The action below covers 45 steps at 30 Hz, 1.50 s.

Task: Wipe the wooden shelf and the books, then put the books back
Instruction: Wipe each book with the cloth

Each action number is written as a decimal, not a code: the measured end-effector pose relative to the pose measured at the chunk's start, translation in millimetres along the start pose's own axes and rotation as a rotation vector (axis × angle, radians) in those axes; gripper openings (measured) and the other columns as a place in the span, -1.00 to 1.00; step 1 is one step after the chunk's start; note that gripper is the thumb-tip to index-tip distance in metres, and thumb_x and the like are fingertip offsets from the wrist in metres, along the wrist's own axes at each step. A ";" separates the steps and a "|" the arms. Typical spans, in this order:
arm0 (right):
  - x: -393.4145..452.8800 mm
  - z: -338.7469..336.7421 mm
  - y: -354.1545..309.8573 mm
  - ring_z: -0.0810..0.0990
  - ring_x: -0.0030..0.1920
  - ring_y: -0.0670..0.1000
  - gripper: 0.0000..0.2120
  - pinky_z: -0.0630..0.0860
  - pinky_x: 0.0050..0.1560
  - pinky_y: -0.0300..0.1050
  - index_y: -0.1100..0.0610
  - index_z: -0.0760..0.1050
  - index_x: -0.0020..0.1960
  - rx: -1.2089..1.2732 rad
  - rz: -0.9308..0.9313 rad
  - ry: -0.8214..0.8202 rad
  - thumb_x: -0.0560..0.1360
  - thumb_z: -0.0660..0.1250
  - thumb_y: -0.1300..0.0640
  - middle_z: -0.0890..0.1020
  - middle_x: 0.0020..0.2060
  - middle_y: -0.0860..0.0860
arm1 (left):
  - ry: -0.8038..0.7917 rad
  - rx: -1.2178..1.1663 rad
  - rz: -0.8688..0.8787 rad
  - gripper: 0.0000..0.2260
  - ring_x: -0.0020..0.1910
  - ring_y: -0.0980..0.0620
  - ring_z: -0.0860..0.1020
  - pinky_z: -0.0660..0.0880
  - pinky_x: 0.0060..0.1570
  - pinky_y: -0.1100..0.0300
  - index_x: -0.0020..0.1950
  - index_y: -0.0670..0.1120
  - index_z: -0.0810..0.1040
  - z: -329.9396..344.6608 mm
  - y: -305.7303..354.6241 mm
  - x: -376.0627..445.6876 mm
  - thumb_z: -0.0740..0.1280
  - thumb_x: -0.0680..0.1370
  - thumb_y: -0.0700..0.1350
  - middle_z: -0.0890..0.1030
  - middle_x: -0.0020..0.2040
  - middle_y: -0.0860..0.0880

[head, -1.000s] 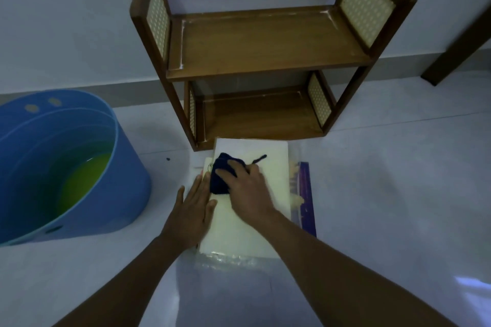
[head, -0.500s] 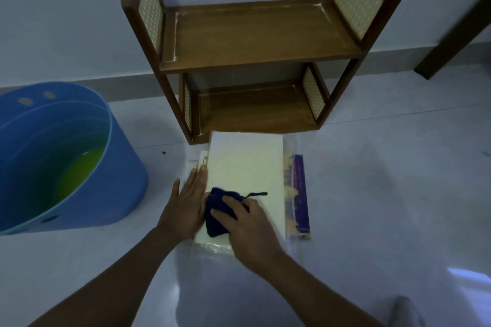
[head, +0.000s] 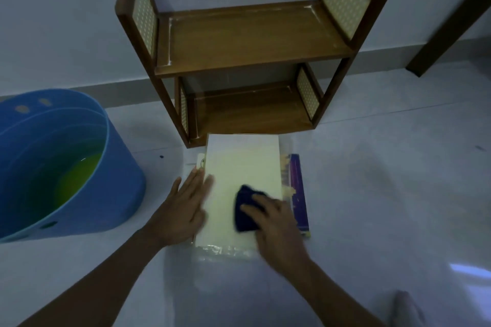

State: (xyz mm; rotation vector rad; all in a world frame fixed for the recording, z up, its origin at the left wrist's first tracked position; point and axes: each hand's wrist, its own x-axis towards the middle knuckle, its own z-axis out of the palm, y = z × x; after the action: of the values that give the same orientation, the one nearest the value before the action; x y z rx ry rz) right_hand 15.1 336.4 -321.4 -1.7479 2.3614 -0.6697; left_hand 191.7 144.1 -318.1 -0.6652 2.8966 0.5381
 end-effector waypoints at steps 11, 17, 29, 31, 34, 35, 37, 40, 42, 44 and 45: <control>22.1 -43.0 73.1 0.59 0.09 0.11 -0.58 0.51 0.15 -0.05 0.13 0.50 0.28 0.275 0.355 0.063 0.46 0.31 0.40 0.58 0.19 0.13 | -0.087 0.457 0.419 -0.19 0.57 -0.07 0.01 -0.15 0.45 -0.22 0.57 0.06 0.05 -11.0 -21.2 -2.0 0.33 0.44 0.26 0.11 0.57 -0.09; -36.9 -57.8 100.8 0.52 0.04 0.36 -0.55 0.44 0.09 0.14 0.13 0.48 0.28 -0.092 0.827 0.067 0.41 0.31 0.34 0.49 0.24 0.25 | -0.105 0.485 0.322 -0.07 0.48 -0.12 0.28 -0.21 0.39 -0.34 0.57 0.04 0.03 -9.5 -3.6 -5.2 0.33 0.32 0.33 0.29 0.51 -0.12; -84.3 -38.2 74.3 0.39 0.20 0.30 -0.46 0.32 0.28 0.16 0.04 0.34 0.34 -0.023 0.766 -0.386 0.38 0.36 0.05 0.27 0.36 0.14 | -0.097 0.462 0.349 -0.33 0.52 -0.20 0.16 0.07 0.35 -0.44 0.53 0.06 0.20 -6.4 14.4 -10.2 0.31 0.46 0.12 0.34 0.48 -0.19; -75.8 -58.2 78.7 0.42 0.25 0.20 -0.29 0.29 0.31 0.09 0.00 0.30 0.37 0.059 0.741 -0.492 0.29 0.28 -0.24 0.30 0.35 0.11 | 0.078 0.293 0.370 -0.44 0.53 -0.19 0.16 0.15 0.34 -0.43 0.51 0.06 0.27 -7.4 18.5 -10.5 0.27 0.49 -0.05 0.35 0.48 -0.13; -48.8 -90.8 93.0 0.27 0.45 0.11 0.01 0.24 0.39 -0.01 -0.02 0.04 0.51 0.100 0.658 -0.518 0.16 0.18 -0.41 0.22 0.48 0.11 | 0.377 -0.257 0.305 -0.22 0.50 -0.10 0.26 0.24 0.41 -0.25 0.45 0.16 0.32 -24.6 33.9 -2.0 0.34 0.37 -0.46 0.40 0.45 0.03; -35.1 -101.5 90.1 0.15 0.50 0.05 -0.04 0.16 0.44 -0.12 -0.04 -0.07 0.51 0.154 0.586 -0.442 0.25 0.29 -0.28 0.12 0.52 0.03 | 0.456 -0.441 0.227 -0.15 0.47 -0.03 0.33 0.30 0.41 -0.13 0.42 0.23 0.34 -38.7 43.7 3.0 0.37 0.34 -0.52 0.43 0.41 0.15; -2.0 -118.9 72.6 0.07 0.47 -0.21 -0.11 0.04 0.40 -0.44 -0.06 -0.13 0.45 0.375 0.450 -0.204 0.41 0.45 0.16 0.06 0.45 -0.21 | 0.569 -0.674 0.087 -0.36 0.31 0.24 0.46 0.43 0.29 0.24 0.31 0.29 0.42 -77.2 66.9 14.2 0.35 0.44 -0.37 0.48 0.26 0.41; 51.3 -137.5 40.8 0.21 0.23 -0.52 -0.27 0.22 0.12 -0.66 -0.09 0.06 0.42 0.557 0.362 -0.001 0.45 0.41 0.24 0.16 0.26 -0.45 | 0.674 -0.719 0.019 -0.75 -0.03 0.49 0.52 0.41 -0.09 0.58 0.15 0.15 0.47 -125.2 87.3 20.9 0.26 0.52 -0.12 0.53 -0.04 0.55; 75.8 -148.6 31.3 0.39 0.18 -0.38 -0.46 0.34 0.03 -0.60 -0.07 0.23 0.34 0.613 0.322 0.032 0.48 0.39 0.19 0.37 0.19 -0.33 | 0.654 -0.785 0.003 -0.79 -0.05 0.47 0.53 0.42 -0.10 0.57 0.14 0.16 0.46 -142.7 93.1 20.6 0.26 0.52 -0.02 0.55 -0.06 0.53; 86.8 -157.7 32.6 0.51 0.20 -0.15 -0.60 0.48 0.12 -0.34 0.04 0.37 0.30 0.688 0.303 0.069 0.50 0.37 0.17 0.53 0.17 -0.12 | 0.664 -0.855 0.004 -0.76 0.02 0.40 0.56 0.47 -0.06 0.51 0.15 0.15 0.48 -151.2 99.1 18.9 0.28 0.49 0.08 0.59 -0.02 0.46; 87.4 -161.9 34.3 0.55 0.18 -0.09 -0.66 0.53 0.12 -0.21 0.04 0.42 0.26 0.736 0.312 0.087 0.51 0.35 0.18 0.58 0.14 -0.07 | 0.669 -0.925 -0.015 -0.78 0.03 0.36 0.57 0.49 -0.06 0.48 0.13 0.15 0.49 -151.0 101.5 18.9 0.33 0.49 0.07 0.61 -0.02 0.42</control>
State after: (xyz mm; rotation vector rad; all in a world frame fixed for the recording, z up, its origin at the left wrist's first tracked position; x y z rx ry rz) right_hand -100.8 306.8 -177.6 -1.0300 1.9727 -1.3463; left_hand 124.1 166.4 -149.5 -1.1270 3.0606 2.0475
